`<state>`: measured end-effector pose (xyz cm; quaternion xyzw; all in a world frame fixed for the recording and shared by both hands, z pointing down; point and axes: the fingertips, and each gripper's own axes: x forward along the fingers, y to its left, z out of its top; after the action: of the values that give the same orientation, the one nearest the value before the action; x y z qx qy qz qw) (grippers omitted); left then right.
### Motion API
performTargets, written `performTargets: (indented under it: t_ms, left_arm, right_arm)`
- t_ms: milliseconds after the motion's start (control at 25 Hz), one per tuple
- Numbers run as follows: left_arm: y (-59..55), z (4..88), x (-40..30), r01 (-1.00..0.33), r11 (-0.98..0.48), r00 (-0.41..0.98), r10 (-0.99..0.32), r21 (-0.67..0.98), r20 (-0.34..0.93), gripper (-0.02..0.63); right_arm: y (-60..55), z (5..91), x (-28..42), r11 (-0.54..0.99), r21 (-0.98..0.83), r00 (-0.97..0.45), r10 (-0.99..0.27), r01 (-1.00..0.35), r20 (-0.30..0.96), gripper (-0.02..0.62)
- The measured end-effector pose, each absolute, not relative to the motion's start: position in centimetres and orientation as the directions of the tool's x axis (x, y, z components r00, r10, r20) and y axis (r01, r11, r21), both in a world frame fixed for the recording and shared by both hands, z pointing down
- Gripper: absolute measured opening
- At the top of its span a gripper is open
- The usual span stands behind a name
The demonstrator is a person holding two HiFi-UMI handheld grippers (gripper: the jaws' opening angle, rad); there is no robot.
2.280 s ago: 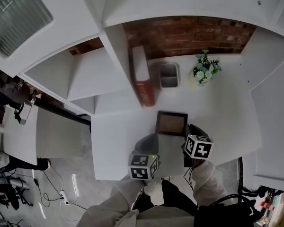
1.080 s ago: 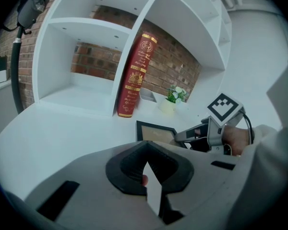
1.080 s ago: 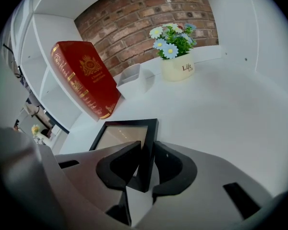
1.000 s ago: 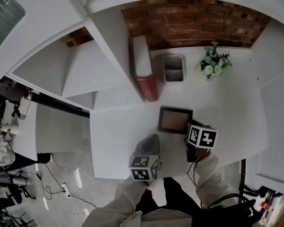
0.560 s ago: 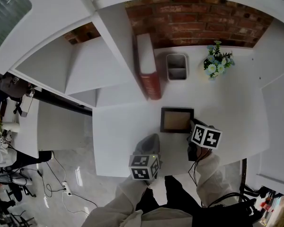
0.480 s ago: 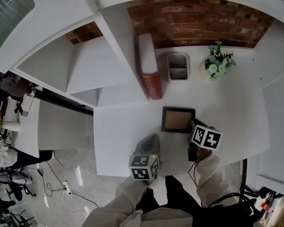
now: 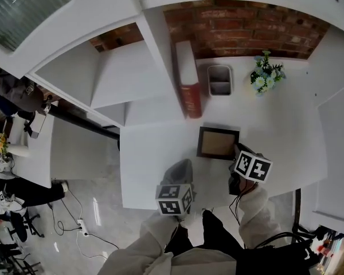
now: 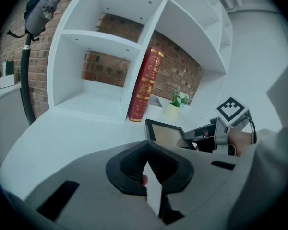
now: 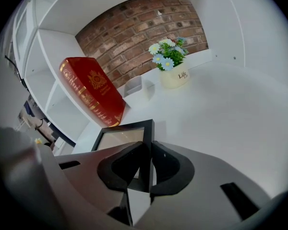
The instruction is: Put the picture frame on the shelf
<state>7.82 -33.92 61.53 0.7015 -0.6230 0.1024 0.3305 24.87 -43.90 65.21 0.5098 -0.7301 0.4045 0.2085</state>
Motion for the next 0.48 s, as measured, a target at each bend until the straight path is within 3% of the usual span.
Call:
performTargets:
  t_ms: [480]
  left_arm:
    - [-29.8, 57.6, 2.8, -0.948, -0.008, 0.173, -0.851, 0.317, 0.495, 0.003]
  right_arm:
    - [-39.8, 61.2, 19.5, 0.200, -0.376, -0.416, -0.606, -0.905, 0.678, 0.075]
